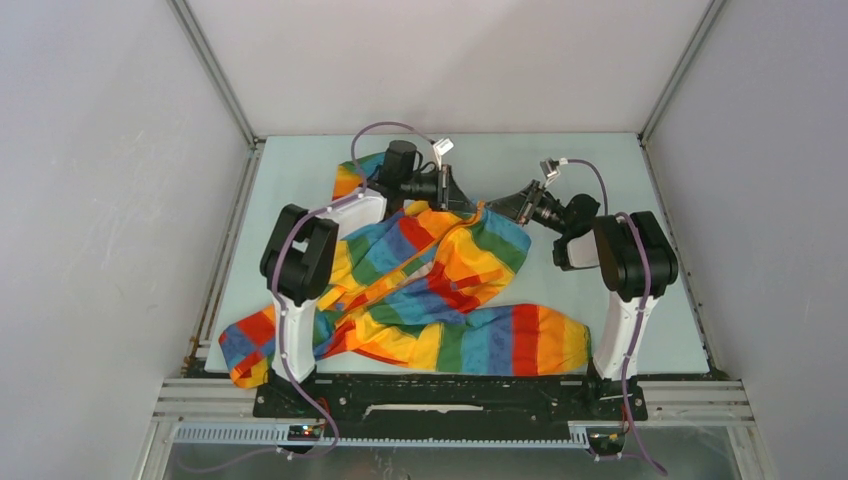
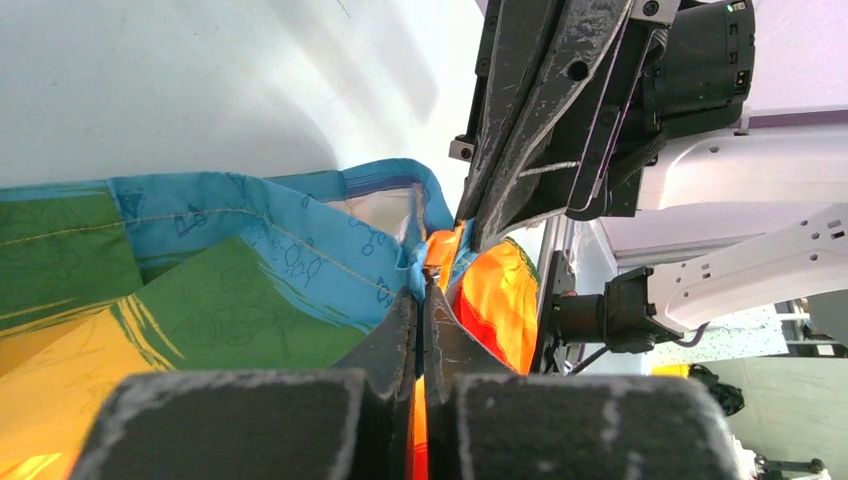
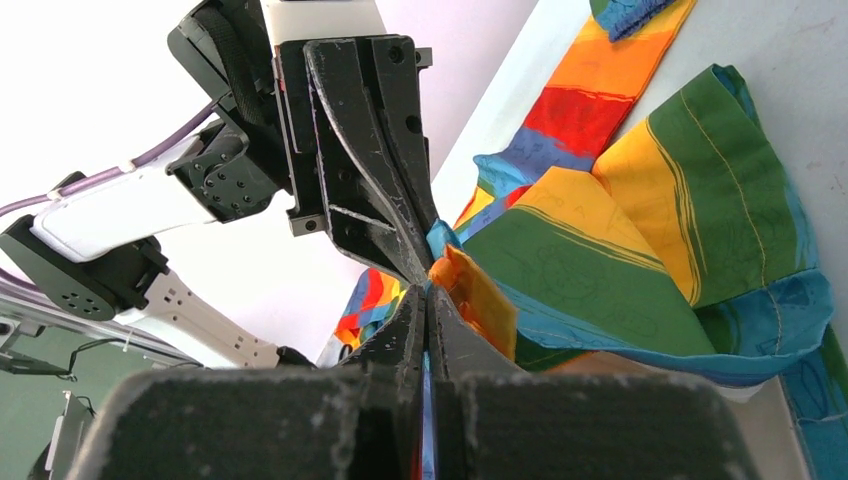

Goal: Zip up the jacket

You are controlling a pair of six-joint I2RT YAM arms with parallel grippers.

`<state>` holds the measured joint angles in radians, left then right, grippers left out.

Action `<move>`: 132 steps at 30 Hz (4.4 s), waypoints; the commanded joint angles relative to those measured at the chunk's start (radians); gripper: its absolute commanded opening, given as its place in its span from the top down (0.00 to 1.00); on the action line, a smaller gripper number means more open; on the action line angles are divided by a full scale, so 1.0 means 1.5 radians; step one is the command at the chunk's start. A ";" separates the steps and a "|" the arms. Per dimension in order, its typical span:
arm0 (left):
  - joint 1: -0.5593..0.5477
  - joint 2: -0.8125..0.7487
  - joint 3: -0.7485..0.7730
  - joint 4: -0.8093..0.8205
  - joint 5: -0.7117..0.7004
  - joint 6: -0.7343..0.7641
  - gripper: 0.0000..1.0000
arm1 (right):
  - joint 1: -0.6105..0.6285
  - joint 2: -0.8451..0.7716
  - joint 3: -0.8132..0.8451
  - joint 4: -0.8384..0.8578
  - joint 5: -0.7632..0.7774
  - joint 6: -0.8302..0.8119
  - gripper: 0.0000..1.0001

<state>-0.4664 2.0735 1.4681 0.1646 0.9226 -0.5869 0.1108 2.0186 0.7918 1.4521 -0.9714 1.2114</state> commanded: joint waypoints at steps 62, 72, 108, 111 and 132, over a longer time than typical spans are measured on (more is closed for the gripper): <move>-0.002 -0.081 -0.019 -0.036 0.039 0.016 1.00 | 0.016 -0.003 0.052 -0.019 -0.045 -0.045 0.96; -0.005 -0.084 -0.017 -0.041 0.043 0.018 1.00 | 0.022 -0.011 0.052 -0.036 -0.037 -0.059 0.92; -0.094 -0.295 -0.401 0.329 -0.410 -0.566 0.51 | 0.019 -0.036 0.033 0.042 -0.024 -0.030 1.00; -0.106 -0.253 -0.388 0.384 -0.419 -0.596 0.53 | 0.019 -0.035 0.033 0.042 -0.024 -0.030 1.00; -0.108 -0.207 -0.410 0.410 -0.457 -0.595 0.52 | 0.020 -0.037 0.033 0.042 -0.028 -0.027 1.00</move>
<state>-0.6262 1.7954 0.8791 0.7708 0.2611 -1.5021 0.1421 2.0117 0.8375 1.4464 -1.0161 1.1706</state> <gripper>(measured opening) 0.464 0.008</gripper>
